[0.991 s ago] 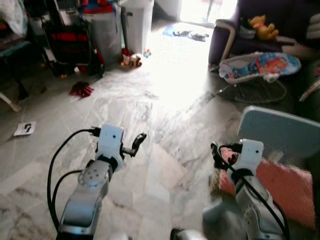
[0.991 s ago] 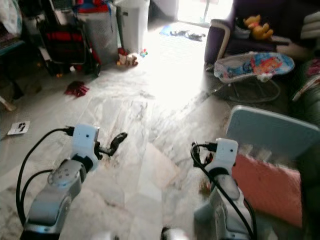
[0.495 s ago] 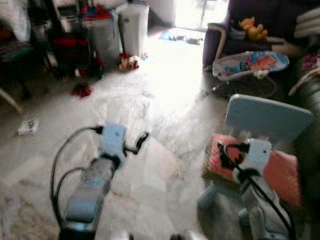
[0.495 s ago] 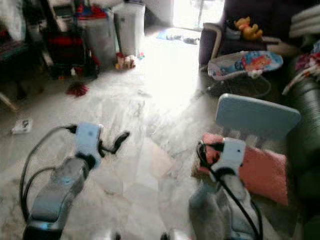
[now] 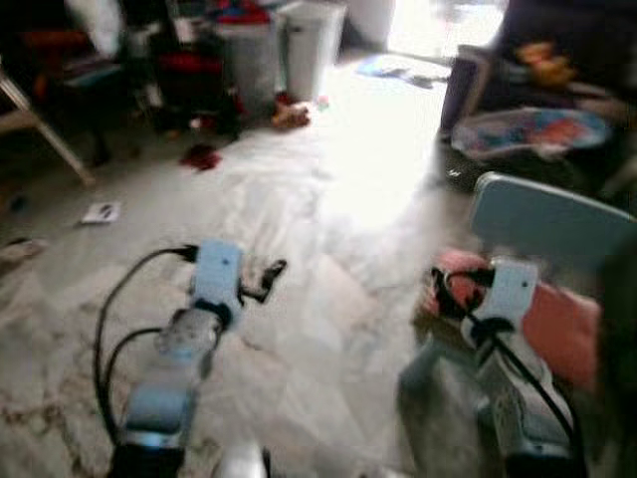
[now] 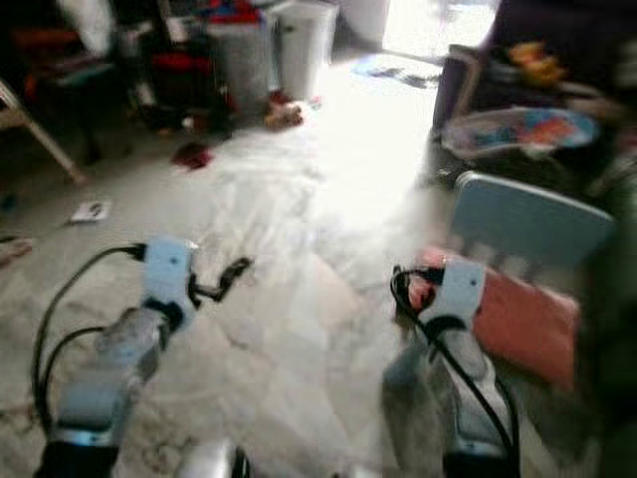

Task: Move the pillow to the sofa

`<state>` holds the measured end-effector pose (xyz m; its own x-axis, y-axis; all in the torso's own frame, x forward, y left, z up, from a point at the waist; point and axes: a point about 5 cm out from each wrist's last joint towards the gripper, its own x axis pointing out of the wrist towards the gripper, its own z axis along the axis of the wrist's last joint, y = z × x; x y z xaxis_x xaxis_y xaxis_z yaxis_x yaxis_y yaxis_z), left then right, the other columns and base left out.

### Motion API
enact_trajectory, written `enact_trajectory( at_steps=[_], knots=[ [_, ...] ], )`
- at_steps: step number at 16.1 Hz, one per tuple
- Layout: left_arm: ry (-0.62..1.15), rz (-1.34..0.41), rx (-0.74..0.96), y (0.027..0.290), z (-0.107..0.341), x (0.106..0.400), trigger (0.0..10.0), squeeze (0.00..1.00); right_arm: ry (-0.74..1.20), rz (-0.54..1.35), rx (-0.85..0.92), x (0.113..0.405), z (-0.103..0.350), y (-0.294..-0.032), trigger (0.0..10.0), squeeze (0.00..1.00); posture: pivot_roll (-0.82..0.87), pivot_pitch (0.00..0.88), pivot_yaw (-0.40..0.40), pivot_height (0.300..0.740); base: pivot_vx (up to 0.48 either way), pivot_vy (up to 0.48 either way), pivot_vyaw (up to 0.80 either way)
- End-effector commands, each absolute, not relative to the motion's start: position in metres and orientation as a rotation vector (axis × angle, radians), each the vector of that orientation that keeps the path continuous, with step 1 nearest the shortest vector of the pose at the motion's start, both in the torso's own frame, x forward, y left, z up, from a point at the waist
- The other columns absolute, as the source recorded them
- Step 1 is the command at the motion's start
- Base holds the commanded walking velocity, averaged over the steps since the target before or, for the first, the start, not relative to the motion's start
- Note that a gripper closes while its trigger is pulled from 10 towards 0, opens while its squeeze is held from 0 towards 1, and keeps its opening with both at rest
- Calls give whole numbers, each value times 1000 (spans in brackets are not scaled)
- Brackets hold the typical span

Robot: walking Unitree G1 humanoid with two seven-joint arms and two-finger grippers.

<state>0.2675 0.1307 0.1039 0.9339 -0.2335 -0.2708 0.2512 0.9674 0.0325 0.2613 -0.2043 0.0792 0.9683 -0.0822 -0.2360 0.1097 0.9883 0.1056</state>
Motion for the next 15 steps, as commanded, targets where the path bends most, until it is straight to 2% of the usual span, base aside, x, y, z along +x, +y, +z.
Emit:
enact_trajectory(
  at_steps=[1,3,5,14,15],
  knots=[
    [257,-260,53,126,104,268,10000,0,226,-118,100,262,82,-210,10000,0,6,0,-22,740,0,0,0],
    [237,-222,73,129,103,267,10000,0,248,-161,93,257,78,-216,10000,0,-3,0,-23,740,0,0,0],
    [269,-165,35,138,96,263,10000,0,261,-179,89,250,75,-222,10000,0,-13,0,-17,740,0,0,-800],
    [252,-250,59,134,100,266,10000,0,260,-191,61,250,76,-221,10000,0,-17,0,-13,740,0,0,-792],
    [251,-249,57,134,100,265,10000,0,258,-190,61,250,77,-221,10000,0,-16,0,-13,740,0,0,0]
  ],
)
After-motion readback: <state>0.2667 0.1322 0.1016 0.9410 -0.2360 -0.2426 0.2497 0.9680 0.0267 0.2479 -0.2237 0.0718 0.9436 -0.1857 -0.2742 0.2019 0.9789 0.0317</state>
